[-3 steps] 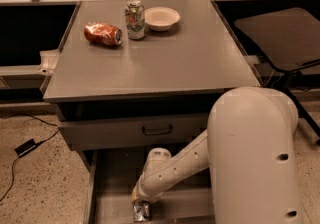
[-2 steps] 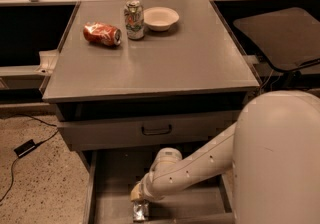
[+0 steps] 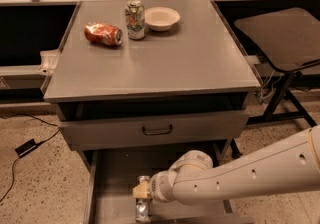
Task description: Pick redbull can from middle drawer and place on counter
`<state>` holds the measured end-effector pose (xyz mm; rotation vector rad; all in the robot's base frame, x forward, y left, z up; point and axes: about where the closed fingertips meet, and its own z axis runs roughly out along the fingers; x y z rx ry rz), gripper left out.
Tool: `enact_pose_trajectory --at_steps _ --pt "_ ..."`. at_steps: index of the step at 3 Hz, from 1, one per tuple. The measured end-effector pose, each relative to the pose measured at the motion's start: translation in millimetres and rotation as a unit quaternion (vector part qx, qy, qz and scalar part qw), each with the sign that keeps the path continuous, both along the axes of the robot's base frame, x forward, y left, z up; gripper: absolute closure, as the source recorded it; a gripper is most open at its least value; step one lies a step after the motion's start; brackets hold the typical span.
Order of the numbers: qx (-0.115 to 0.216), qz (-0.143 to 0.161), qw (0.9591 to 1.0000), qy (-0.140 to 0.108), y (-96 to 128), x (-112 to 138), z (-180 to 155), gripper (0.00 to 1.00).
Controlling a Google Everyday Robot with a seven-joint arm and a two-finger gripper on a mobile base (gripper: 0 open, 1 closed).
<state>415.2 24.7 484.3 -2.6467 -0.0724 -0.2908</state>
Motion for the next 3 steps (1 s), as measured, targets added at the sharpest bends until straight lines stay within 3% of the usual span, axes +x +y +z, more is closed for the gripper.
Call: enact_pose_trajectory --at_steps 1,2,3 --pt "0.015 0.006 0.9995 -0.028 9.5 3.7 41.1 1.00" --pt "0.025 0.001 0.9996 -0.013 14.9 3.8 75.5 1.00" --pt "0.020 -0.001 0.9998 0.004 -2.8 0.3 90.9 1.00"
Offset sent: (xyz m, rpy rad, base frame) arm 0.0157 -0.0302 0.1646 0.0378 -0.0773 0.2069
